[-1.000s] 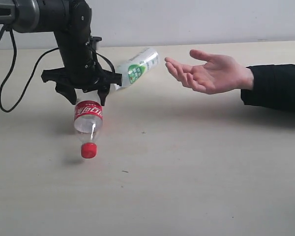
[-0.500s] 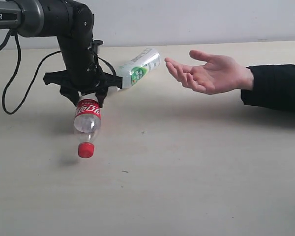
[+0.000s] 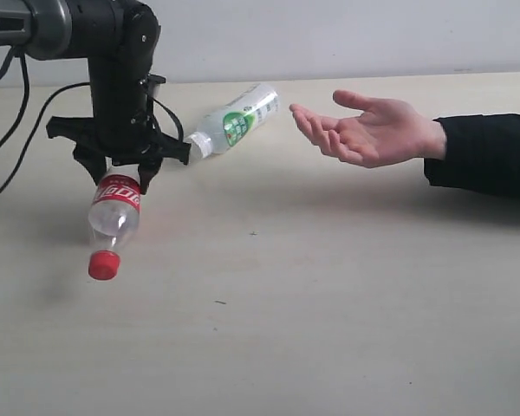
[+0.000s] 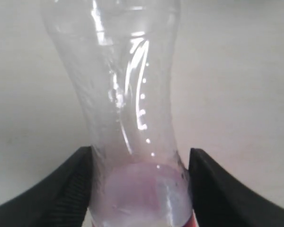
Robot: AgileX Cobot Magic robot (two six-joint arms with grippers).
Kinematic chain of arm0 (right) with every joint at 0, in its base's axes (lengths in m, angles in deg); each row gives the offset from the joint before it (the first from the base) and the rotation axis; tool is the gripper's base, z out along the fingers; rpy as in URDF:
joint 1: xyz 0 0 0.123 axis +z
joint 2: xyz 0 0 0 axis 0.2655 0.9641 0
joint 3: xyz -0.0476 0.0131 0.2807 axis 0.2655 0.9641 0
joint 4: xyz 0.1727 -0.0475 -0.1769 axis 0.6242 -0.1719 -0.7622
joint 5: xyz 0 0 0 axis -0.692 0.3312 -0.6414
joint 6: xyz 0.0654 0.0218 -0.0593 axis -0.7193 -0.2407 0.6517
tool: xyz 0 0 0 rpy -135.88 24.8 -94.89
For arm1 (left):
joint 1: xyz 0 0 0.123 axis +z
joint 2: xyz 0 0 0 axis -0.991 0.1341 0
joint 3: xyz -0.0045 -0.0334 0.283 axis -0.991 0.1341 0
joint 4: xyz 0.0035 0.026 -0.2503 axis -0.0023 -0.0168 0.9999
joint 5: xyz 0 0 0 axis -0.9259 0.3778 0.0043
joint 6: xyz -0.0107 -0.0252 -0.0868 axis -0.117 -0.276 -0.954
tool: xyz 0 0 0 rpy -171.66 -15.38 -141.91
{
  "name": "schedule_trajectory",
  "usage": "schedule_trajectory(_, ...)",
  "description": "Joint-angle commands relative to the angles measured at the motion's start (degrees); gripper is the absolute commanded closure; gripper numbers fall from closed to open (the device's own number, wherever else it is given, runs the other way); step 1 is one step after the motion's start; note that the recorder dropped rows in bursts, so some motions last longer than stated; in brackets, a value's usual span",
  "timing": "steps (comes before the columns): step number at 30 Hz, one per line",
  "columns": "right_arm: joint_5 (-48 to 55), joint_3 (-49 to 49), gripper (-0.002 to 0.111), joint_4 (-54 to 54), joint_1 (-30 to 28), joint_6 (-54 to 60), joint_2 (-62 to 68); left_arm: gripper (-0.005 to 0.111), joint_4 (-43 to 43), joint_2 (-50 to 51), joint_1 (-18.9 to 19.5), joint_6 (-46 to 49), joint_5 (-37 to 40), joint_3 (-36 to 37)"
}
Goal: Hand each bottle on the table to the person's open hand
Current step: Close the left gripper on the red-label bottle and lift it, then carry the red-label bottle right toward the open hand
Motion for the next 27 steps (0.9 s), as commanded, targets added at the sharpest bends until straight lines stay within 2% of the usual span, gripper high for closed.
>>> schedule_trajectory(1,0.0,0.2,0.108,-0.1,-0.2,0.0,-0.3,0.107,-1.9,-5.4,0.2,0.2,1.2,-1.6)
schedule_trajectory(9,0.0,0.2,0.108,-0.1,-0.2,0.0,-0.3,0.107,-1.5,-16.4,-1.4,-0.2,1.2,-1.6)
schedule_trajectory(17,0.0,0.2,0.108,-0.1,-0.2,0.0,-0.3,0.107,0.3,-20.5,-4.4,-2.8,1.2,-1.6)
schedule_trajectory(19,0.0,0.2,0.108,-0.1,-0.2,0.0,-0.3,0.107,3.1,-20.5,-6.7,-3.6,1.2,-1.6)
schedule_trajectory(20,0.0,0.2,0.108,-0.1,-0.2,0.0,-0.3,0.107,7.1,-20.4,-8.5,-3.8,0.8,-1.6)
schedule_trajectory(23,0.0,0.2,0.108,-0.1,-0.2,0.0,-0.3,0.107,10.7,-20.1,-12.4,-5.5,-4.3,-2.0)
schedule_trajectory(27,0.0,0.2,0.108,-0.1,-0.2,0.0,-0.3,0.107,13.8,-16.9,-18.4,-9.3,-1.3,-8.9)
